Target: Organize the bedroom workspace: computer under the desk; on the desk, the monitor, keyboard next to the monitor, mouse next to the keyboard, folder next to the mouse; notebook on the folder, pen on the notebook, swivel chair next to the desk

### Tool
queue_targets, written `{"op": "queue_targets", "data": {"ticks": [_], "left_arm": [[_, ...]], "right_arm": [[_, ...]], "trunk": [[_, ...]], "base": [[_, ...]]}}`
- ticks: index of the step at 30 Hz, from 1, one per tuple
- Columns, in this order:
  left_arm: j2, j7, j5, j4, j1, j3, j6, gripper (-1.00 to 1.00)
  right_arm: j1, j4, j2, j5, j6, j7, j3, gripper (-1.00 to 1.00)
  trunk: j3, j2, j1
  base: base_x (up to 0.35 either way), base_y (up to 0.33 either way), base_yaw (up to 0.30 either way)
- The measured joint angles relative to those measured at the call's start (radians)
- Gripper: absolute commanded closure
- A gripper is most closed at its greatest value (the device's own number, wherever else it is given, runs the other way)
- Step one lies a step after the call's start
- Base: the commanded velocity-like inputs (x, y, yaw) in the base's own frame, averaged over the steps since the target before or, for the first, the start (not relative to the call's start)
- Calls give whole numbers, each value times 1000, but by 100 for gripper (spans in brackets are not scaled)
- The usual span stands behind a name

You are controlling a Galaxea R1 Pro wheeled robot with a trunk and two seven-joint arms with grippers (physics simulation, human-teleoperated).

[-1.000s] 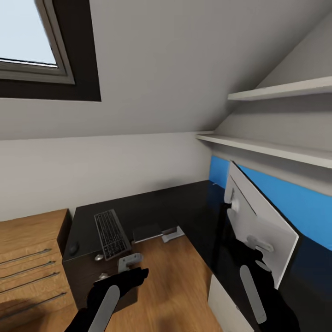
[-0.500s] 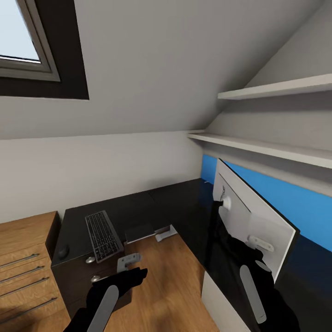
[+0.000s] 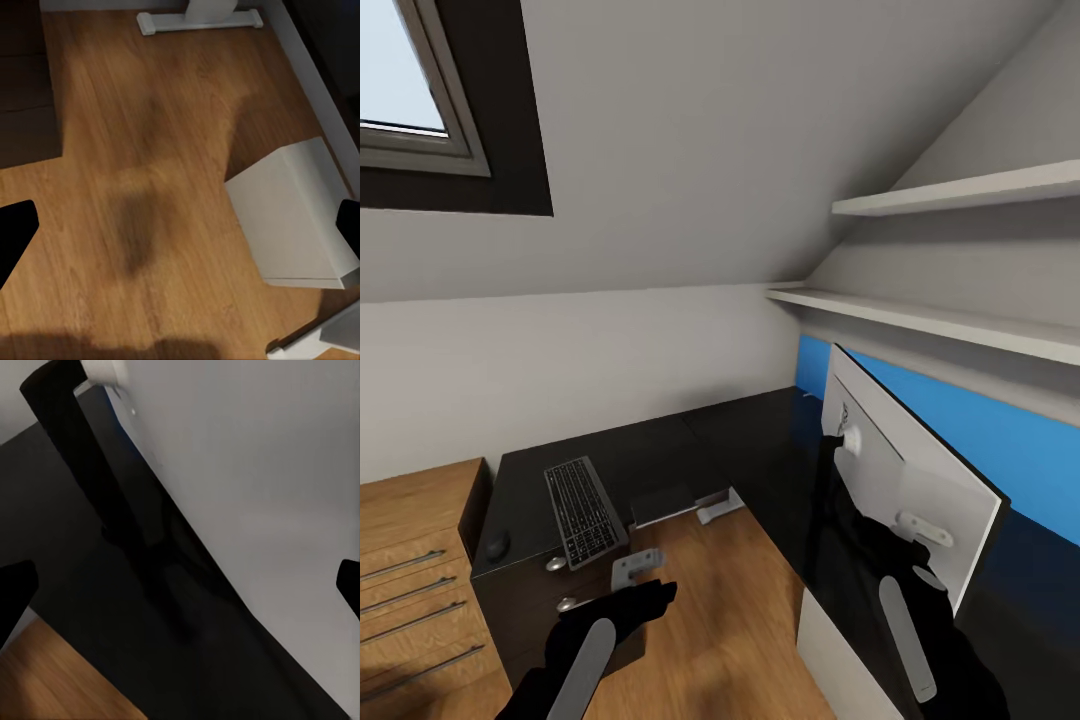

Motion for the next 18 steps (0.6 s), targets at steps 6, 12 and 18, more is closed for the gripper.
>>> {"op": "queue_targets", "data": {"ticks": [6, 12, 18], "left_arm": [[2, 1, -3, 0, 0, 0, -1, -100], [3, 0, -4, 0, 0, -1, -1, -100], [2, 0, -4, 1, 0, -4, -1, -100]], "right_arm": [[0, 7, 0, -1, -4, -1, 0, -100], [0, 8, 1, -2, -4, 0, 0, -100], [0, 8, 1, -3, -4, -1, 0, -100]], "trunk": [[0, 0, 0], [0, 0, 0], [0, 0, 0]], "base": [[0, 0, -2], [98, 97, -172], [101, 96, -259]]}}
